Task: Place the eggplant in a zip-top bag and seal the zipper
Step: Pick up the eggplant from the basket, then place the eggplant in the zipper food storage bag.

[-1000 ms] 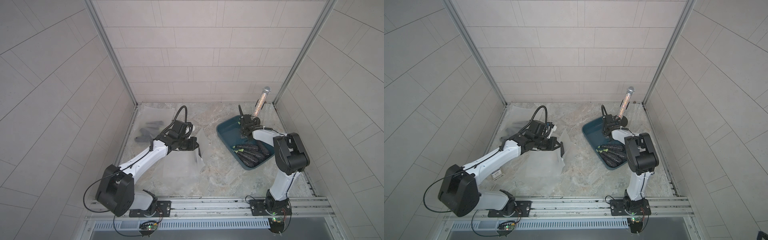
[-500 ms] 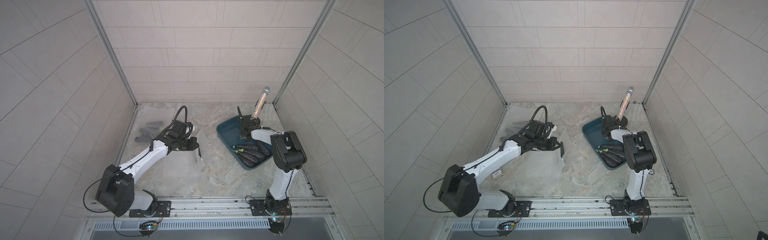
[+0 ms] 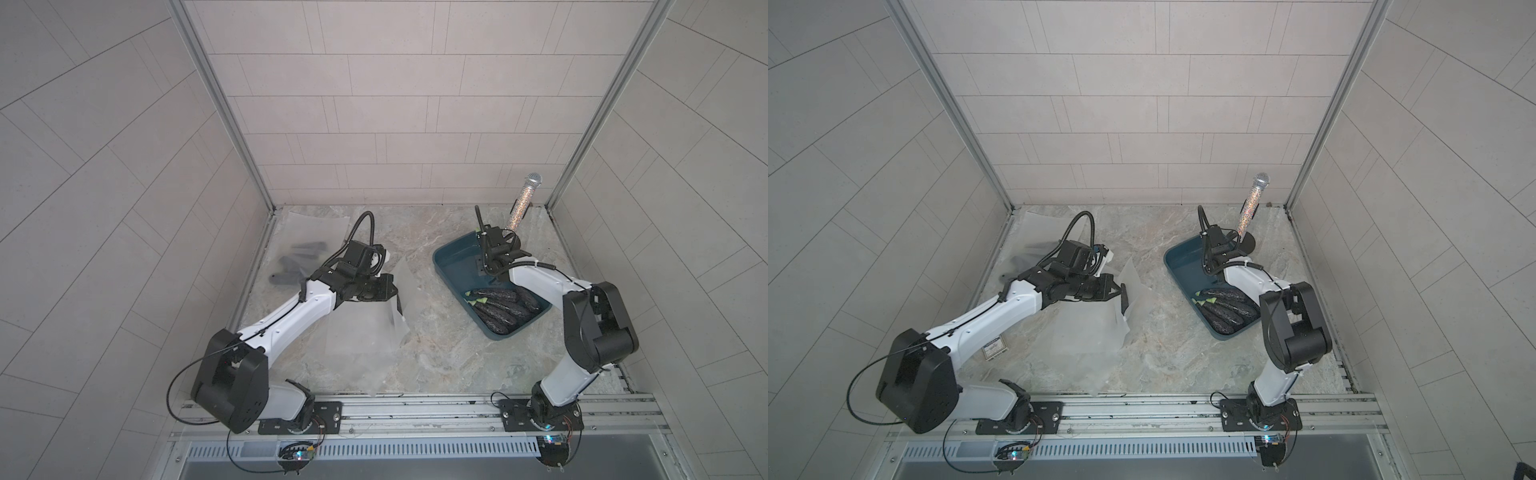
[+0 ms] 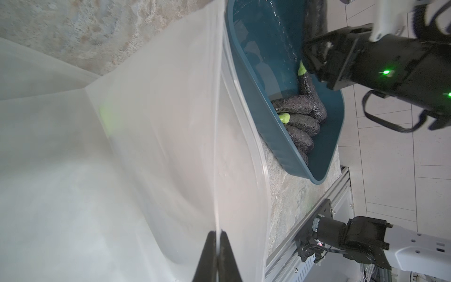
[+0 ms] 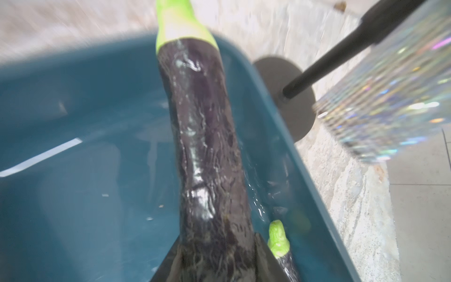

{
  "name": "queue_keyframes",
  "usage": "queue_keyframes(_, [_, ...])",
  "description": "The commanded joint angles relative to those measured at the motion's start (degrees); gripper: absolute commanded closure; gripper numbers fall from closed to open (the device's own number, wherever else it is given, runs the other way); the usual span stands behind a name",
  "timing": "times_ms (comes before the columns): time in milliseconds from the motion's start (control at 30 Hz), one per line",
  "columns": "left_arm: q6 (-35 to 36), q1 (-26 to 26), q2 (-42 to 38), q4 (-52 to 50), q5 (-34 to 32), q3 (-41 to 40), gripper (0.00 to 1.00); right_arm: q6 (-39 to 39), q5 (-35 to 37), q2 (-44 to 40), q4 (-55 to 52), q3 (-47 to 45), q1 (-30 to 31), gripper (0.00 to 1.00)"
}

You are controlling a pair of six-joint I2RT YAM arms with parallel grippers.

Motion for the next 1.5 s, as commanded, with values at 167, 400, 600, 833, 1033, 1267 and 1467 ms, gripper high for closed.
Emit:
queue_keyframes(167, [1.32, -0.13, 0.03, -0.79, -1.82, 1.15, 1.0, 5.26, -7.27, -10.16, -5.03, -0.3, 6.17, 0.7])
queue_keyframes(400, [1.33, -0.12, 1.88, -1.12, -2.43, 2.87, 1.0, 8.42, -13.57, -19.93, -4.34, -4.01, 12.87, 0.72])
queue_keyframes(600, [1.56, -0.16, 2.25, -2.6, -3.97, 4.63, 1.0, 11.4, -27.68, -26.0, -3.37, -8.35, 14.92, 0.74])
queue_keyframes(833, [1.65, -0.2, 2.34, -3.6, -4.97, 5.52, 1.0, 15.47, -39.27, -28.94, 0.68, -13.34, 18.15, 0.78])
queue_keyframes(1033, [1.53, -0.27, 2.17, -4.02, -5.47, 5.93, 1.0, 17.24, -46.47, -24.24, 0.48, -12.04, 21.51, 0.81])
queue_keyframes(1267, [1.57, -1.82, 1.56, -4.04, -8.51, 5.79, 1.0, 22.8, -52.78, -18.1, -1.52, -9.69, 22.02, 0.91])
queue_keyframes(1467, [2.99, -5.61, 0.94, -4.11, -13.3, 5.8, 1.0, 22.1, -53.35, -11.09, -12.32, -3.47, 22.02, 0.94])
